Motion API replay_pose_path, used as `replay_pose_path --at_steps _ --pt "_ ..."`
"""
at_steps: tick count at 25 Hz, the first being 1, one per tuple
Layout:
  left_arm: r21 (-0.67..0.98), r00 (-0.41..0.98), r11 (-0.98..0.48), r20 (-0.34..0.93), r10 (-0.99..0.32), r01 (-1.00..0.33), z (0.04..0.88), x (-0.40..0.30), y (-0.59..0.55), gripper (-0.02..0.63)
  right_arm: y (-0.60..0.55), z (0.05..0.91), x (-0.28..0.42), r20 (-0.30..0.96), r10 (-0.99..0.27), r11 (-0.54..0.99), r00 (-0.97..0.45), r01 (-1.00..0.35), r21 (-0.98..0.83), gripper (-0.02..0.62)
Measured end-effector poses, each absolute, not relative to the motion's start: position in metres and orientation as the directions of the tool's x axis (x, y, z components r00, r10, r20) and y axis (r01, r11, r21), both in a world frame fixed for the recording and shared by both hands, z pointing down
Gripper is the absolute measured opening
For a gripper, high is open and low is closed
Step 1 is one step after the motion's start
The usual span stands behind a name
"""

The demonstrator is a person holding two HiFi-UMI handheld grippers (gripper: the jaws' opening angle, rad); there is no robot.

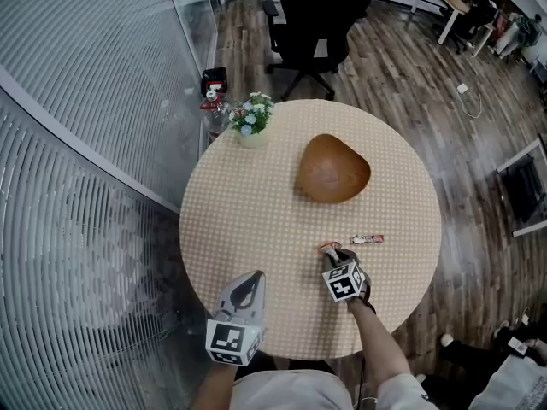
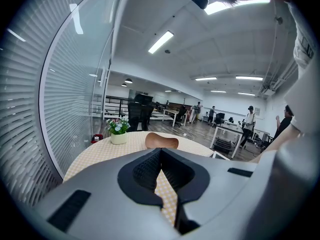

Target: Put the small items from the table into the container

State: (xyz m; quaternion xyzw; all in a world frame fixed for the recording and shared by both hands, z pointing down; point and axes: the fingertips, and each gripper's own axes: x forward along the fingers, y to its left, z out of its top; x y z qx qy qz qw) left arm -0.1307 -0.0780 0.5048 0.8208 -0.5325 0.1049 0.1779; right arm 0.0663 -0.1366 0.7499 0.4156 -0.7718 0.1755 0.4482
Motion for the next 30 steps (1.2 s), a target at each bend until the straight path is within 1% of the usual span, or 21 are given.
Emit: replay_pose_path --at_steps 7,13,21,30 --pt "0.189 0.425 -0.381 0.336 -0.841 -0.905 0.499 -0.13 -0.097 0.006 -0.175 0.67 0.066 0.722 -0.615 0.564 -0.318 -0.817 0.121 0.086" --pt "0.183 0.433 -0.393 0.319 -0.843 -0.901 0.492 -0.128 -0.106 0.006 -0.245 0.612 0.058 0.634 -0.701 0.518 -0.326 -0.844 0.138 0.086" --pt "0.166 0.4 -0.364 0.338 -0.852 -0.916 0.493 -0.146 -0.096 0.006 -0.322 0.635 0.056 0.687 -0.673 0.471 -0.274 -0.875 0.113 0.086" --pt "0.158 0.336 -0.298 0.359 -0.871 -0.941 0.499 -0.177 -0.103 0.006 -0.359 0.685 0.052 0.763 -0.603 0.466 -0.232 -0.879 0.1 0.088"
